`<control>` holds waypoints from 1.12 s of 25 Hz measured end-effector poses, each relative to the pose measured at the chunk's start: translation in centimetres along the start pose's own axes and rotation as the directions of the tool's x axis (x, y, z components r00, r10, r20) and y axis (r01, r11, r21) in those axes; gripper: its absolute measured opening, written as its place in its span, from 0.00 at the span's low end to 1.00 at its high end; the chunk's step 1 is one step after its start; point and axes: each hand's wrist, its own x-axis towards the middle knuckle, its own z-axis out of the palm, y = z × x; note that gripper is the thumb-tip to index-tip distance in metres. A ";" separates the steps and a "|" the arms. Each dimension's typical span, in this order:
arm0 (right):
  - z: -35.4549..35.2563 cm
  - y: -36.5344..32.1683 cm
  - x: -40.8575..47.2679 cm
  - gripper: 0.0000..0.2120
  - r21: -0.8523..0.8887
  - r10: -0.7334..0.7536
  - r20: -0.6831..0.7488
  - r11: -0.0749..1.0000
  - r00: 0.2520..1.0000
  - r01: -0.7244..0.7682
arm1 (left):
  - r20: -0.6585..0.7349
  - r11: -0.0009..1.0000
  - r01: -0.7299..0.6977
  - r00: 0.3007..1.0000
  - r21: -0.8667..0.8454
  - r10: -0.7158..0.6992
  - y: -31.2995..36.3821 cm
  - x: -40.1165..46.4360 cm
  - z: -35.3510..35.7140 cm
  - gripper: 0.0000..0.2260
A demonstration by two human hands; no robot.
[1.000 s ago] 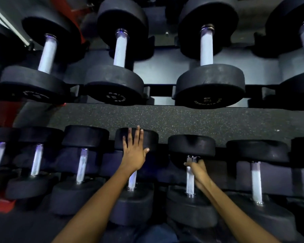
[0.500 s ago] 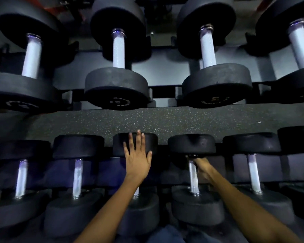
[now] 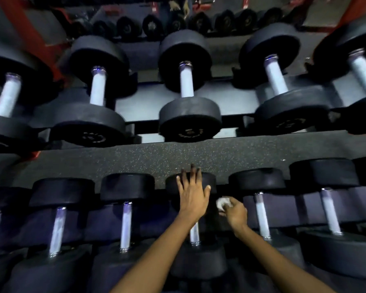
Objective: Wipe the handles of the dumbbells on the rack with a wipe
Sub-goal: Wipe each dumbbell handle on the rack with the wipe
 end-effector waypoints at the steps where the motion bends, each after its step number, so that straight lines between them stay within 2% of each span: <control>1: -1.9 -0.1 0.0 0.12 0.006 -0.034 -0.020 0.999 0.999 0.034 | 0.016 0.999 0.037 0.999 0.007 -0.037 1.0 0.8 0.5 0.31; 4: -7.6 0.1 0.7 0.13 -0.141 -0.085 -0.198 0.988 0.977 0.057 | 0.105 0.983 0.169 0.979 0.078 -0.177 2.3 2.4 2.0 0.34; 7: -13.0 2.0 1.5 0.15 -0.335 0.013 -0.332 0.933 0.943 -0.130 | 0.136 0.974 0.186 0.970 0.131 -0.203 2.2 2.8 2.6 0.35; 9: -15.1 3.2 2.4 0.16 -0.465 0.085 -0.249 0.863 0.965 -0.196 | 0.141 0.975 0.185 0.969 0.124 -0.201 2.3 2.7 2.8 0.35; 11: -15.6 3.9 3.8 0.14 -0.569 0.110 -0.024 0.816 0.994 -0.105 | 0.123 0.975 0.172 0.974 0.139 -0.189 2.4 2.6 3.0 0.35; 14: -15.6 4.1 4.5 0.12 -0.713 0.203 0.198 0.701 0.959 -0.001 | 0.097 0.977 0.157 0.980 0.147 -0.172 2.0 2.6 3.3 0.35; 16: -15.2 4.6 3.9 0.14 -0.826 0.232 0.201 0.563 0.952 0.038 | 0.072 0.978 0.141 0.985 0.156 -0.154 1.9 2.3 3.6 0.35; 18: -14.4 4.9 2.9 0.16 -0.865 0.263 0.119 0.501 0.957 -0.030 | 0.046 0.978 0.123 0.990 0.169 -0.132 1.8 2.3 4.0 0.34; 20: -13.8 4.7 3.2 0.17 -0.860 0.288 0.111 0.507 0.951 -0.053 | 0.042 0.976 0.110 0.992 0.187 -0.120 1.7 2.6 4.0 0.34; 23: -14.4 4.3 4.6 0.15 -0.828 0.349 0.225 0.560 0.910 -0.010 | 0.031 0.981 0.059 0.997 0.183 -0.066 1.1 1.8 3.8 0.34; 25: -14.9 4.2 4.3 0.15 -0.838 0.338 0.241 0.545 0.910 0.020 | 0.008 0.982 0.029 0.999 0.184 -0.031 0.4 0.7 4.2 0.33; 28: -14.9 4.6 4.1 0.14 -0.850 0.352 0.243 0.526 0.904 0.024 | 0.028 0.986 0.059 0.998 0.159 -0.064 0.4 0.0 4.5 0.32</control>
